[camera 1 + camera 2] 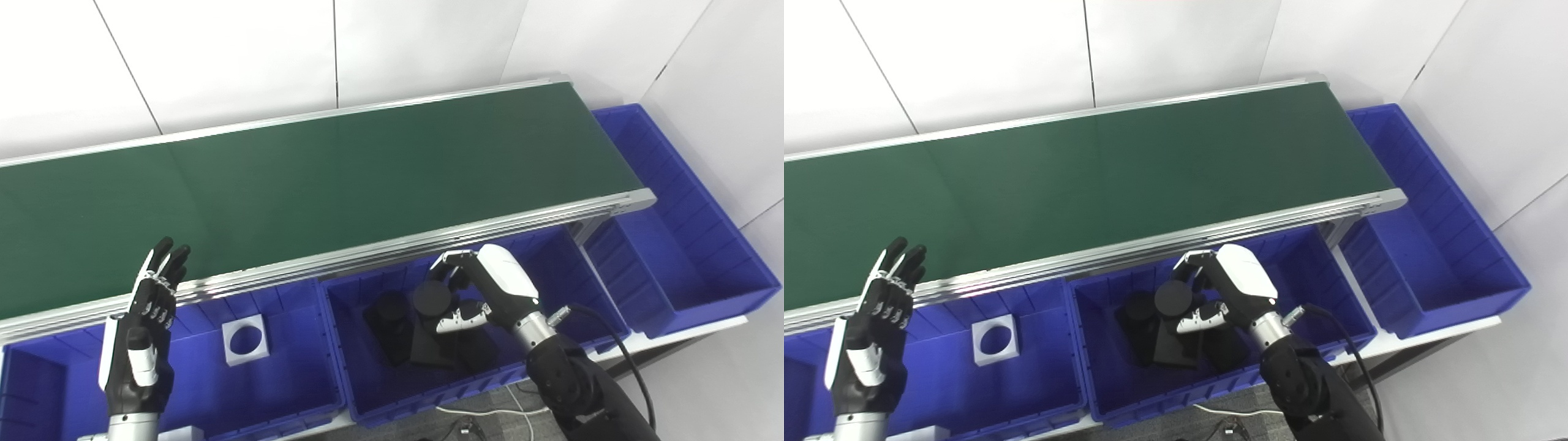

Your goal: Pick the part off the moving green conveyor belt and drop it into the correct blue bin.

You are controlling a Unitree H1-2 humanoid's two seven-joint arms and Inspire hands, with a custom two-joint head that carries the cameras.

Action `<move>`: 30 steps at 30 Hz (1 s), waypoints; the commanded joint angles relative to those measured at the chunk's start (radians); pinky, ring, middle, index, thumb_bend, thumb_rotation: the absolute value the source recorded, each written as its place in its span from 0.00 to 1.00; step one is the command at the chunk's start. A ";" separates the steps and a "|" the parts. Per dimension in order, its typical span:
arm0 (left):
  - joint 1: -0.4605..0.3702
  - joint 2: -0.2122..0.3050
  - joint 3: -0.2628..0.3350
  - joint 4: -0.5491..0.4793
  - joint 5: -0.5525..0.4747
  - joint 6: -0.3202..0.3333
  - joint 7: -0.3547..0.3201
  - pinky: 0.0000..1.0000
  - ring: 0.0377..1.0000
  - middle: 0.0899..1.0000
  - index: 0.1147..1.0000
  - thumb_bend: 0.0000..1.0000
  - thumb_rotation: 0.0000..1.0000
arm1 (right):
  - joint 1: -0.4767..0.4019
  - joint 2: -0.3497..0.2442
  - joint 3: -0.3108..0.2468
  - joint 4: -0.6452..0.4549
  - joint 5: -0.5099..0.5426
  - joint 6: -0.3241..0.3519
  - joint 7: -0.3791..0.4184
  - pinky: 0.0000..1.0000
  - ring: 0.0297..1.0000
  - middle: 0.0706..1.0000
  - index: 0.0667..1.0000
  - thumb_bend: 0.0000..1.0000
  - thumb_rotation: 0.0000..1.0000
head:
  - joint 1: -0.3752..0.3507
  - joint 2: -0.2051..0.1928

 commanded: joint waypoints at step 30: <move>-0.008 0.014 0.007 0.001 0.011 -0.034 -0.015 0.95 0.93 0.88 0.92 0.86 1.00 | 0.060 0.098 -0.074 -0.222 0.325 -0.097 -0.007 0.68 0.72 0.70 0.65 0.92 0.25 | 0.055 0.007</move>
